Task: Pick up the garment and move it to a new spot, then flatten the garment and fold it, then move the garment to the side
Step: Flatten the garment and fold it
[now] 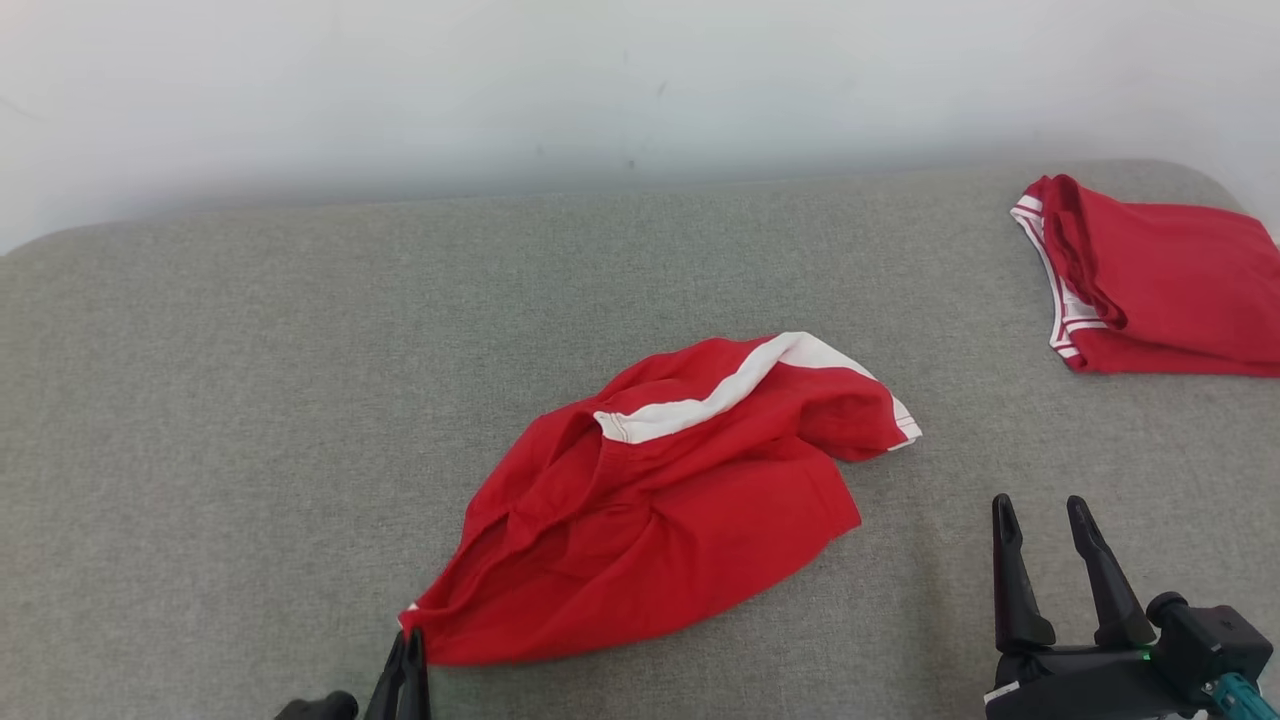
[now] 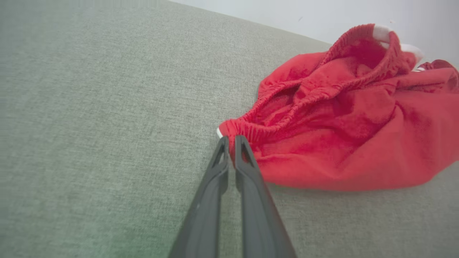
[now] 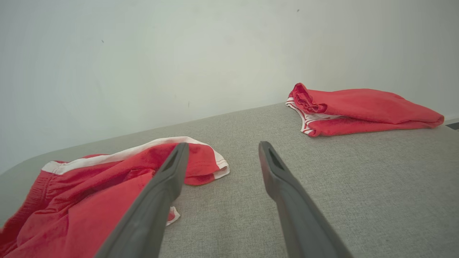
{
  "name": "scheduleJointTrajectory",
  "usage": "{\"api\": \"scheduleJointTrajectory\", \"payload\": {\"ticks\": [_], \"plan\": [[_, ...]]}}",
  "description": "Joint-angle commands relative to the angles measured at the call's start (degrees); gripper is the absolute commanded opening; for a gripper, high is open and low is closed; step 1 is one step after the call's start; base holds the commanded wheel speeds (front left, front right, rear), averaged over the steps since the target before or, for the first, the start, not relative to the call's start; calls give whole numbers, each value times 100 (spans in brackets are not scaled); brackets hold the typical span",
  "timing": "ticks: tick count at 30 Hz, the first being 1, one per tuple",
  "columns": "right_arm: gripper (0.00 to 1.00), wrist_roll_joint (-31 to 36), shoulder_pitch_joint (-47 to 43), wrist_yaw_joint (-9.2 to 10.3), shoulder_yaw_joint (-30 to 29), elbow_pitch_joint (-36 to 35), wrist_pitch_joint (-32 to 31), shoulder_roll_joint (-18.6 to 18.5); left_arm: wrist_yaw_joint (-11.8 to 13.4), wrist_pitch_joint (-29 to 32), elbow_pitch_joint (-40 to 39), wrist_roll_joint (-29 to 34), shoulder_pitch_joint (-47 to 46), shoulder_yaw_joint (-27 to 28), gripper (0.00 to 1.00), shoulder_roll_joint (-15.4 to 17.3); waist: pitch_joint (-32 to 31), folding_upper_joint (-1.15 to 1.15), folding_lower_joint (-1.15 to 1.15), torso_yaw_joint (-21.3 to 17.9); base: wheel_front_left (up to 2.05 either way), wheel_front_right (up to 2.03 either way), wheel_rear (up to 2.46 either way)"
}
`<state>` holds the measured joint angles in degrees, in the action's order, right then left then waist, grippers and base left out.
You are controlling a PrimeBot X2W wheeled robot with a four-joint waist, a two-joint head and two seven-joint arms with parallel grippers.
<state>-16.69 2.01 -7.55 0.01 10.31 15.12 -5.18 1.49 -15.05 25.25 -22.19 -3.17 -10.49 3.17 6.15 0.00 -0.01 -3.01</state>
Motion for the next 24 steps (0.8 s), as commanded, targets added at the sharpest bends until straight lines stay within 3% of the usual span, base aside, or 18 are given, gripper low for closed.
{"api": "scheduleJointTrajectory", "payload": {"ticks": [1,2,3,15,24], "plan": [[100,37,-35,15,0,1,1,-2,-16,-16,-78,32,42,32,19,-3,-34,0,1,29,0,0,0],[100,28,-51,15,1,7,1,-2,-44,-16,-171,80,45,48,78,-7,-50,0,1,41,0,0,0],[100,22,-62,15,5,11,1,-2,-42,-16,-274,141,62,73,100,-8,-64,0,1,51,0,0,0],[100,-10,-217,15,-17,-4,-14,-36,-116,-16,-1972,1197,360,948,100,179,-309,0,1,29,0,0,0],[100,30,-328,15,10,21,-85,-77,-244,-16,-2231,1459,594,1188,100,391,-325,0,1,100,0,0,0]]}}
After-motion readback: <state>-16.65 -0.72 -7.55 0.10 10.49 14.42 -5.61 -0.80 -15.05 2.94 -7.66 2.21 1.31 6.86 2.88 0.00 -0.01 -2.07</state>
